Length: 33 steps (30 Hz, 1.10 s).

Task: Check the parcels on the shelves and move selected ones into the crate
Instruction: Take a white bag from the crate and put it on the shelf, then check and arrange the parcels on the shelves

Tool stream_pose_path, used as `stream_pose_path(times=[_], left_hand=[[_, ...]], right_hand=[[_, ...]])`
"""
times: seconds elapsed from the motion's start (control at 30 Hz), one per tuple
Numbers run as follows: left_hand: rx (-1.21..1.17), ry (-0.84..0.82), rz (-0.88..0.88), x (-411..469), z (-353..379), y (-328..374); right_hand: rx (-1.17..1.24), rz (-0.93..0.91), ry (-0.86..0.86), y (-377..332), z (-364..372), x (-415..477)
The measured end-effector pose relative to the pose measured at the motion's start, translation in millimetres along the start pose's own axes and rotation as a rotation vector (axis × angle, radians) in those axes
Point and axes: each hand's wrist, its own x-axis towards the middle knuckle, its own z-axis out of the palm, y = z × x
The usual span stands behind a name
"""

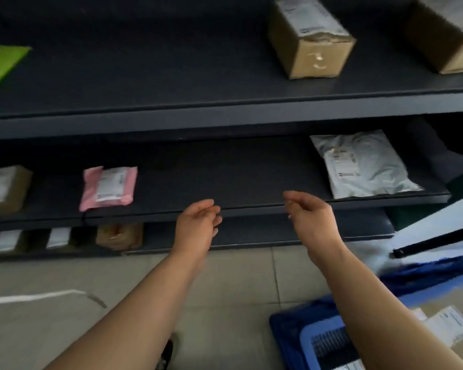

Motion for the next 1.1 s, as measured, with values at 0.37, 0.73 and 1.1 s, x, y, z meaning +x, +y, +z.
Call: stream_pose_path(times=[0.37,0.73,1.1], left_hand=[[-0.238,0.292,0.034,-34.7,-231.1,51.7],[-0.414,0.461,0.048,-45.7,-495.6,73.5],[-0.416,0.527,-0.057,4.0,-667.3,48.4]], right_hand=[[-0.089,-0.073,-0.242,-79.4,164.9,-99.7],[-0.109,-0.113,-0.419,-133.6,394.1,-218.8],[-0.168,-0.026,-0.592,-109.0,583.6,-283.0]])
